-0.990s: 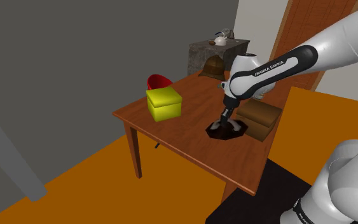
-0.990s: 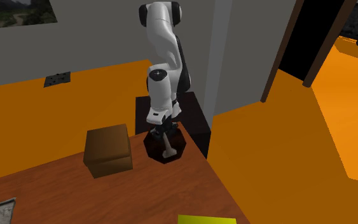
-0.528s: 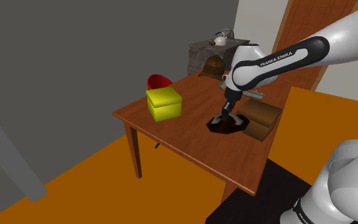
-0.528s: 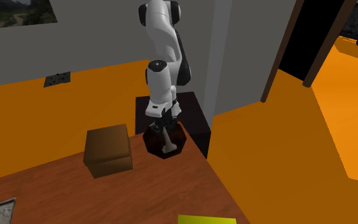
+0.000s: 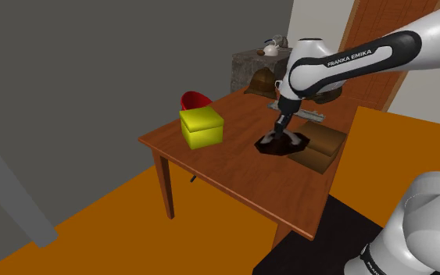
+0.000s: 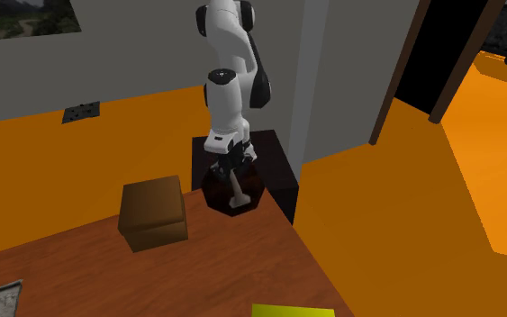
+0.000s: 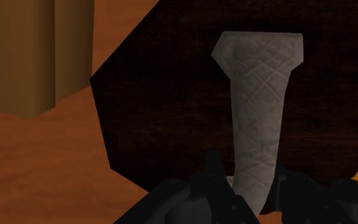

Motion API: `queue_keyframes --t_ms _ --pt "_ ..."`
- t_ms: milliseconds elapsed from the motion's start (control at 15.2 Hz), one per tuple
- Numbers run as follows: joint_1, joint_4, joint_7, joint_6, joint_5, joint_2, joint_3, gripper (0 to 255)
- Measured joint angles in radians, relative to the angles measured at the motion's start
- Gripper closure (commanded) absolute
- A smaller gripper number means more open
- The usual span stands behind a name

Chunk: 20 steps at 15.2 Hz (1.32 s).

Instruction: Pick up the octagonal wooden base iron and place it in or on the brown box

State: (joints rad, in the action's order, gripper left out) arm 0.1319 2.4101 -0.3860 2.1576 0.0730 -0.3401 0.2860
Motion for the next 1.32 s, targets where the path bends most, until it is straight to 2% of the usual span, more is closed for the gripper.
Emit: queue_keyframes --t_ms 660,1320 --pt "0.000 -0.099 0.007 -0.138 0.003 -0.040 -0.013 255" --pt "-0.079 -0.164 -0.217 -0.176 0.035 -0.020 0.149 255"
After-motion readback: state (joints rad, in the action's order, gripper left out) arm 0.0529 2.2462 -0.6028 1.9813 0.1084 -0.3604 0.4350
